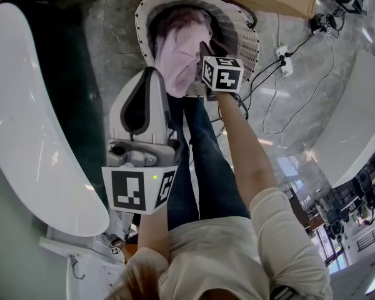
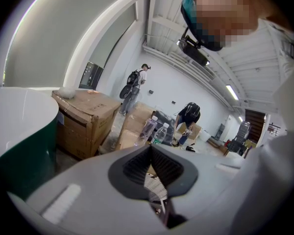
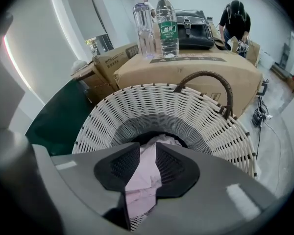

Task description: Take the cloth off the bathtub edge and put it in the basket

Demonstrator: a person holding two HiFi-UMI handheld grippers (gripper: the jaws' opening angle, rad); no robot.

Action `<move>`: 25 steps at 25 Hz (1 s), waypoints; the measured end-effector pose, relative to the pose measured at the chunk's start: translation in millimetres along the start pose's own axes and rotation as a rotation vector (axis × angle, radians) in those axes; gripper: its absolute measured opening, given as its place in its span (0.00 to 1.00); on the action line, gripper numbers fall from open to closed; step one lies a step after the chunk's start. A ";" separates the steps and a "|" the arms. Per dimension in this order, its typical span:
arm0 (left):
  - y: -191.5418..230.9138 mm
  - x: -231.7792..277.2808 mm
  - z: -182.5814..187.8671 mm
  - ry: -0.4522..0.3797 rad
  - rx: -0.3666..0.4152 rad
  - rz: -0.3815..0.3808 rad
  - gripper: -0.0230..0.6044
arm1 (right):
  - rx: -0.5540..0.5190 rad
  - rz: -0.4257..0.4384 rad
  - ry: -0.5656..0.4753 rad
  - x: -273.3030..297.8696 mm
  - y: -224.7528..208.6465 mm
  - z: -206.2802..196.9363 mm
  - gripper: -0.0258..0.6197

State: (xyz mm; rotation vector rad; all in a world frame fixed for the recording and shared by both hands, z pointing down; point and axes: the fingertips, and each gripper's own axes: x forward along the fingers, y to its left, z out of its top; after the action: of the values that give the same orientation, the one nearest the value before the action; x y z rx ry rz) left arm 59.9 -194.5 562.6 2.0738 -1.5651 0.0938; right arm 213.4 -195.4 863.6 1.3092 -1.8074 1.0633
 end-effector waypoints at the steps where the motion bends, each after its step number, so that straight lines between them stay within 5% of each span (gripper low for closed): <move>1: -0.6 0.4 -0.1 0.000 0.000 -0.002 0.11 | -0.001 0.000 -0.001 0.0 -0.4 0.9 0.15; 25: -10.6 7.0 1.8 0.003 0.007 -0.016 0.11 | -0.004 -0.008 -0.009 -5.8 -10.4 5.6 0.14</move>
State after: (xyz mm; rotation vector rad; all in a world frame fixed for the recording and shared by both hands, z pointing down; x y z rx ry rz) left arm 71.4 -199.5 559.6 2.0903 -1.5482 0.0974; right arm 224.8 -199.7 858.6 1.3197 -1.8089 1.0508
